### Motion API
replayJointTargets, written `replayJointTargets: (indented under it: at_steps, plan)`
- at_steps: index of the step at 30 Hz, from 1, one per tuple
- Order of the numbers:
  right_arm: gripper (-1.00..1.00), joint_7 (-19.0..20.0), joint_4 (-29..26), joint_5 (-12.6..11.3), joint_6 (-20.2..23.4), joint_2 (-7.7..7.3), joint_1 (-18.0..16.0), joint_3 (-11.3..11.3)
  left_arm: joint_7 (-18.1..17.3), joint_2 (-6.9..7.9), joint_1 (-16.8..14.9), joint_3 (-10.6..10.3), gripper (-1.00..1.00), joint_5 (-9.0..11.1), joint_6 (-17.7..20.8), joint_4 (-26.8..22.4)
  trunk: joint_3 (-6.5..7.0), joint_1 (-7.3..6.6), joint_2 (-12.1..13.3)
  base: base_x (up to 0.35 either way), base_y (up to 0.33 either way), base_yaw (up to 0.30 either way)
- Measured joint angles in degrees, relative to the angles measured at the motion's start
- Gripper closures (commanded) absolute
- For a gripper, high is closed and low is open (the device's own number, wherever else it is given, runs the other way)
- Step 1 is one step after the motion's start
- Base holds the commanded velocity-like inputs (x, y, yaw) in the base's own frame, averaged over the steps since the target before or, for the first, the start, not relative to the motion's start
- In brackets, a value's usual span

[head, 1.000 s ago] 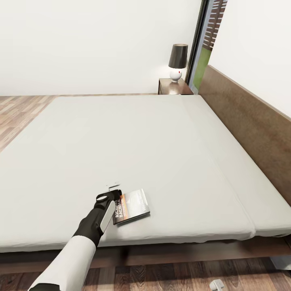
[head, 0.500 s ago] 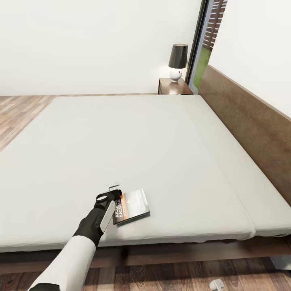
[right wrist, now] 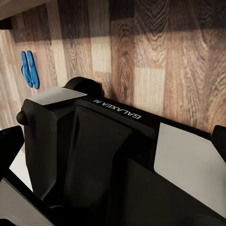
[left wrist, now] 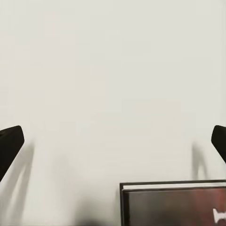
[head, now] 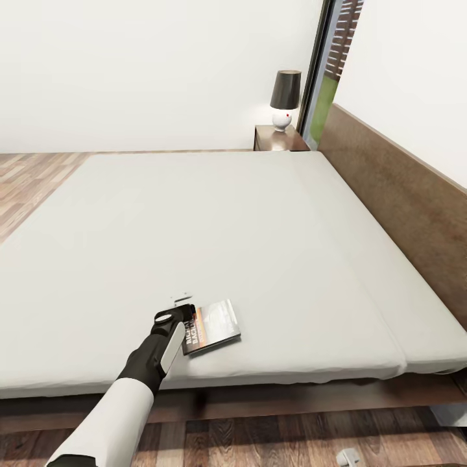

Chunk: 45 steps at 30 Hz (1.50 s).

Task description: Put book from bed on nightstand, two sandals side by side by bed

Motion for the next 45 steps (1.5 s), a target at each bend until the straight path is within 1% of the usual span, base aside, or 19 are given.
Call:
replayJointTargets:
  at_steps: [5,13,26,33,45]
  plan:
    - [-1.00,0.0,0.0,0.0,0.0,0.01,0.0,0.0,0.0,0.00,0.0,0.0,-1.00,0.0,0.0,0.0,0.00,0.00,0.0,-0.005,0.000,0.000]
    - [-1.00,0.0,0.0,0.0,0.0,0.00,0.0,0.0,0.0,0.00,0.0,0.0,-1.00,0.1,0.0,0.0,0.00,0.01,0.0,-0.140,0.000,0.000]
    - [-1.00,0.0,0.0,0.0,0.0,0.00,0.0,0.0,0.0,0.00,0.0,0.0,-1.00,0.1,0.0,0.0,0.00,0.00,0.0,-0.007,0.000,0.000]
    - [-1.00,0.0,0.0,0.0,0.0,-0.01,0.0,0.0,0.0,0.00,0.0,0.0,-1.00,0.1,0.0,0.0,0.00,0.01,0.0,-0.112,0.000,0.000]
    - [-1.00,0.0,0.0,0.0,0.0,0.01,0.0,0.0,0.0,0.00,0.0,0.0,-1.00,0.1,0.0,0.0,0.00,0.00,0.0,-0.010,0.000,0.000]
